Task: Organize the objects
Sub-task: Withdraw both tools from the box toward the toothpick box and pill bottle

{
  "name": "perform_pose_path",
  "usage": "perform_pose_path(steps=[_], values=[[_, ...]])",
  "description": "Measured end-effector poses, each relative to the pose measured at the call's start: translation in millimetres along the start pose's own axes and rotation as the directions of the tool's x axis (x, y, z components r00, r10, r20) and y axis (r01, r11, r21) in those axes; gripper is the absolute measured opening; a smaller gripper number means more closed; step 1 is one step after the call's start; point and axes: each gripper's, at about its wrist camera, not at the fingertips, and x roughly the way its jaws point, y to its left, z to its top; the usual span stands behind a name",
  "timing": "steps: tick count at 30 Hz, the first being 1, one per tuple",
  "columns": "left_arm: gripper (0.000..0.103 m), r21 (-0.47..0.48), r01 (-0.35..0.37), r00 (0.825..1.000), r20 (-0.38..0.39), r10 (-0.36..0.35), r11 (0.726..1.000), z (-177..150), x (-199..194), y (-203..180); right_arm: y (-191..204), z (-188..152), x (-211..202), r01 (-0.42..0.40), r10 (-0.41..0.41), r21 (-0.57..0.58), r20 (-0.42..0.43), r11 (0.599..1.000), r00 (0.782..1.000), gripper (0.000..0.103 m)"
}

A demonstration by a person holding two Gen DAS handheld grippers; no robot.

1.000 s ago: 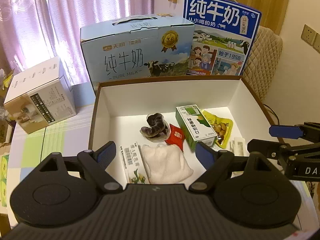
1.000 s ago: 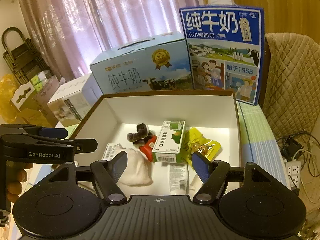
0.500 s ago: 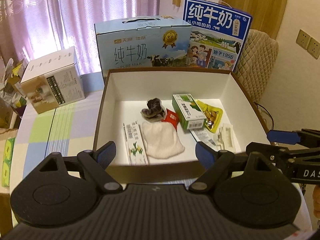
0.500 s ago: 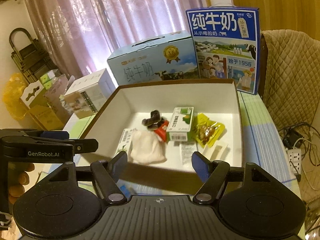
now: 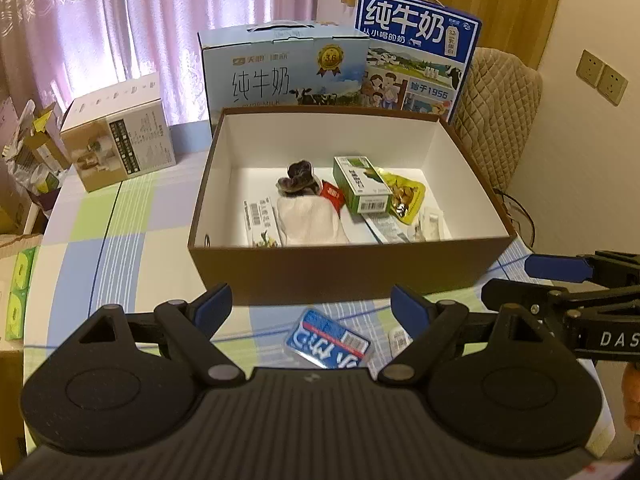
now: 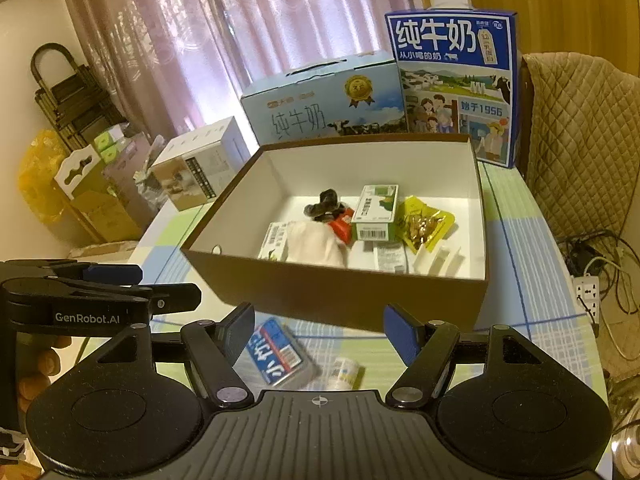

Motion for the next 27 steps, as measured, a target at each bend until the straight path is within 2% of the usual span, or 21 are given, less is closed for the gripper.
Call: perform_pose_path(steps=[16, 27], values=[[0.084, -0.024, -0.001, 0.999, -0.04, 0.0, 1.0, -45, -28, -4, 15, -42, -13, -0.019, 0.02, 0.017, -0.051, 1.0, 0.999, 0.068], [0.084, -0.043, -0.004, 0.998, -0.064, 0.001, 0.999, -68, -33, -5, 10, -67, -8, 0.014, -0.009, 0.052, -0.098, 0.999, 0.995, 0.068]])
